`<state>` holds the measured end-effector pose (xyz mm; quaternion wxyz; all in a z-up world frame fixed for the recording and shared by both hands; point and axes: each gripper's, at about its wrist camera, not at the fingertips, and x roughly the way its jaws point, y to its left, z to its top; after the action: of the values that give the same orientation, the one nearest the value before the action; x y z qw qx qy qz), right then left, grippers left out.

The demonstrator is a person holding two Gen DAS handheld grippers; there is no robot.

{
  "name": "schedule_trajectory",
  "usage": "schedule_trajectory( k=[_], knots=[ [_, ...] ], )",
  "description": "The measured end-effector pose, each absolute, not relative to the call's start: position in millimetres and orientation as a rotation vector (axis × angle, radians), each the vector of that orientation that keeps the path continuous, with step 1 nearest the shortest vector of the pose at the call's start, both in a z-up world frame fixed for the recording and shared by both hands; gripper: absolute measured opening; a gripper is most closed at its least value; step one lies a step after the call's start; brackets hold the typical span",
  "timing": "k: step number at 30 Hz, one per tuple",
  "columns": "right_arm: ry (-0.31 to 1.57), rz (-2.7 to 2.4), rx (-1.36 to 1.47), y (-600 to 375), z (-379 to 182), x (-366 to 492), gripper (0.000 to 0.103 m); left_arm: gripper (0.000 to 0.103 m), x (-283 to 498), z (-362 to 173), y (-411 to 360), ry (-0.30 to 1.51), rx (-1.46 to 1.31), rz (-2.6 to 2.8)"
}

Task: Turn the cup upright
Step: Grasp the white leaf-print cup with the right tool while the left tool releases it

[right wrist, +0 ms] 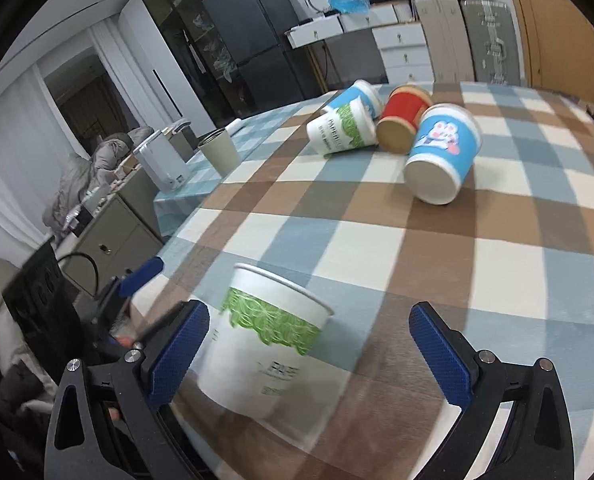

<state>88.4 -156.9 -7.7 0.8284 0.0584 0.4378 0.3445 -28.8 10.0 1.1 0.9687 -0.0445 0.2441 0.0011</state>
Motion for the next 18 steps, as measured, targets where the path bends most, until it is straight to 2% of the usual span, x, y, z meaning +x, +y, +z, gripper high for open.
schedule_trajectory(
  k=[10, 15, 17, 18],
  knots=[
    [1.140, 0.800, 0.238, -134.5, -27.1, 111.1, 0.090, 0.103, -29.0, -1.3, 12.2, 0.497, -0.084, 0.009],
    [1.180, 0.818, 0.255, -130.6, -32.4, 113.9, 0.080, 0.103, -29.1, -2.4, 12.9, 0.499, -0.084, 0.008],
    [1.192, 0.832, 0.267, -130.2, -33.4, 114.6, 0.072, 0.103, -29.2, -2.5, 13.5, 0.499, -0.084, 0.009],
    [1.192, 0.834, 0.269, -130.1, -33.8, 114.6, 0.072, 0.103, -29.0, -2.4, 12.8, 0.499, -0.084, 0.008]
  ],
)
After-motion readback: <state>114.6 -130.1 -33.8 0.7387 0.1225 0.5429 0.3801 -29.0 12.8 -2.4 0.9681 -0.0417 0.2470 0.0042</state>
